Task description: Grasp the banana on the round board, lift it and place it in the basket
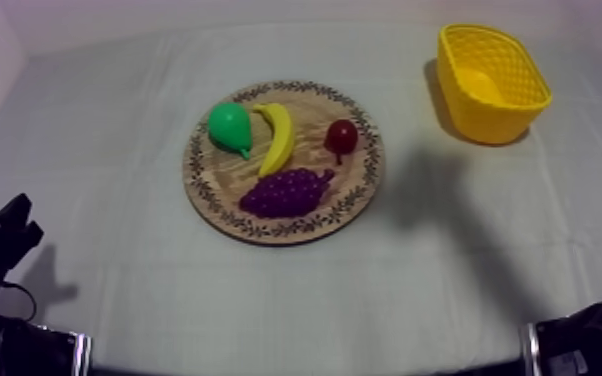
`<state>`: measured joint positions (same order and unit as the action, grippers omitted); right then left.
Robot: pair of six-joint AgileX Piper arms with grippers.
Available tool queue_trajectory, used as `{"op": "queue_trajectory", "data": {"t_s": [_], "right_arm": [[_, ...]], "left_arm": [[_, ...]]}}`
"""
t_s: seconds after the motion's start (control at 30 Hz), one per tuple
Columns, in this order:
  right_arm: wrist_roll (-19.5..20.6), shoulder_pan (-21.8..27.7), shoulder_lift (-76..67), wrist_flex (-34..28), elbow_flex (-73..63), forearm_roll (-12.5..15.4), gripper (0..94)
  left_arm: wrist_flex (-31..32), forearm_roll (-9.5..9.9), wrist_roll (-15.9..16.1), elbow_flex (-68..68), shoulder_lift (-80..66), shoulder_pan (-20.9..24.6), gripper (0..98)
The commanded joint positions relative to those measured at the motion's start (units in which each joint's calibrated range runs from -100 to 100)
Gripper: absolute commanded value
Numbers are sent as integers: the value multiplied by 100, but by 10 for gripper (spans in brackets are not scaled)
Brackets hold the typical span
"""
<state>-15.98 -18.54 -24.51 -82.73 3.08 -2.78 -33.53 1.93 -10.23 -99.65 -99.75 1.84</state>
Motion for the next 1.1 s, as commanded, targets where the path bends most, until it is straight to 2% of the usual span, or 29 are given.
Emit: {"op": "queue_trajectory", "data": {"t_s": [0.0,0.37,1.07], "right_arm": [[22,-188,88,-183,-128,-5,4],[103,-711,537,-676,-334,71,4],[534,-1277,1121,-413,-77,103,4]], "left_arm": [[-2,0,-1,-1,0,1,0],[-2,0,1,-1,0,1,0],[-2,0,-1,-1,0,1,0]]}}
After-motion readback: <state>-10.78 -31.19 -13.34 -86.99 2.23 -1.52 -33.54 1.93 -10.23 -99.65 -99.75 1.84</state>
